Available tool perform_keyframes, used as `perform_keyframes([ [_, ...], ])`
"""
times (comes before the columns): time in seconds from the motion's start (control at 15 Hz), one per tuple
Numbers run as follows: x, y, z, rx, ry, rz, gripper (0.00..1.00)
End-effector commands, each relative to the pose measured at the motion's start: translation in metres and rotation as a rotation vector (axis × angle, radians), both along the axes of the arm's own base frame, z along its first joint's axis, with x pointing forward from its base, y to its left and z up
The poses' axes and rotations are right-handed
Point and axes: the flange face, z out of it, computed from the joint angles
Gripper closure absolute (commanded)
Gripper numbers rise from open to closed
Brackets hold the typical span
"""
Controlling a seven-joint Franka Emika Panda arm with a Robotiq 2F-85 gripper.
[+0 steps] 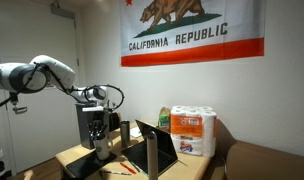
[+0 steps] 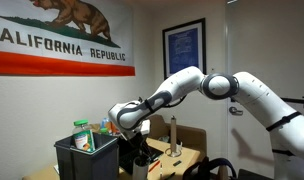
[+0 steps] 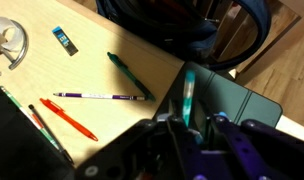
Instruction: Put the pen inside the mug cup
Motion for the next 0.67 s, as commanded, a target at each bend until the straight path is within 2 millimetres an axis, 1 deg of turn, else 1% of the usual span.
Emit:
perform_keyframes([
  [0.0, 0.009, 0.001, 0.002, -0.016, -0.003, 0.001, 0.45],
  [0.07, 0.01, 0.001, 0.002, -0.014, -0.005, 0.0, 0.37],
  [0.27, 0.013, 0.0, 0.005, -0.01, -0.015, -0.004, 0.15],
  [0.4, 0.015, 0.0, 0.012, -0.001, -0.03, -0.009, 0.01],
  [0.6, 0.017, -0.004, 0.032, 0.036, -0.065, -0.033, 0.0],
])
